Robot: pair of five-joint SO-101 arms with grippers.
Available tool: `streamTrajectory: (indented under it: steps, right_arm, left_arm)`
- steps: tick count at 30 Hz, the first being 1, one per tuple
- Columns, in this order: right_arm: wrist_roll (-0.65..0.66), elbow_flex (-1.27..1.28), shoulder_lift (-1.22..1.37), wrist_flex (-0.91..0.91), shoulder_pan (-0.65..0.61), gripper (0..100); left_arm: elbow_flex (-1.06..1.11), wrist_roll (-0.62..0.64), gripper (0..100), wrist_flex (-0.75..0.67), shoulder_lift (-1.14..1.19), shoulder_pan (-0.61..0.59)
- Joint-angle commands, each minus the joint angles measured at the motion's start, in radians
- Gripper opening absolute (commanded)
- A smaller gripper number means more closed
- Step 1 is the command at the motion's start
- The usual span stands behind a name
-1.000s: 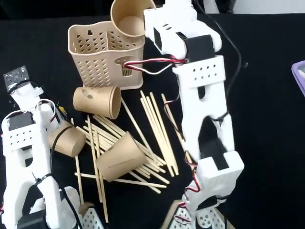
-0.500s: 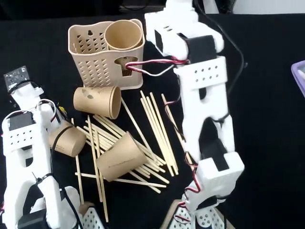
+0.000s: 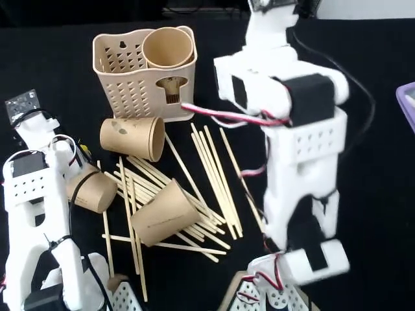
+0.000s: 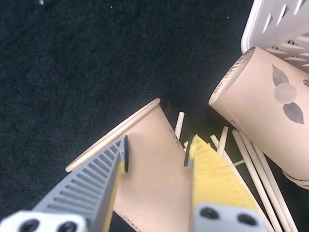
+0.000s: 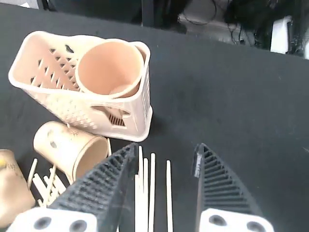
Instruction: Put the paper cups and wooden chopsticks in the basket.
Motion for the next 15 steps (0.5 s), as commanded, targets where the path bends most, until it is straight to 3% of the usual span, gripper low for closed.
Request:
streamTrajectory:
  steps: [1,7,15]
  right_arm:
    - [0.035,0.151,-0.151,0.034,0.017,19.8]
    - [0.077,0.661,-0.443,-0.008,-0.063,19.8]
    - [0.133,1.391,-0.739,-0.328,-0.304,20.1]
  left_arm:
    - [0.019,0.008,22,-0.002,0.012,-0.002]
    - [0.019,0.008,22,-0.002,0.012,-0.002]
    - [0.019,0.008,22,-0.002,0.014,-0.001]
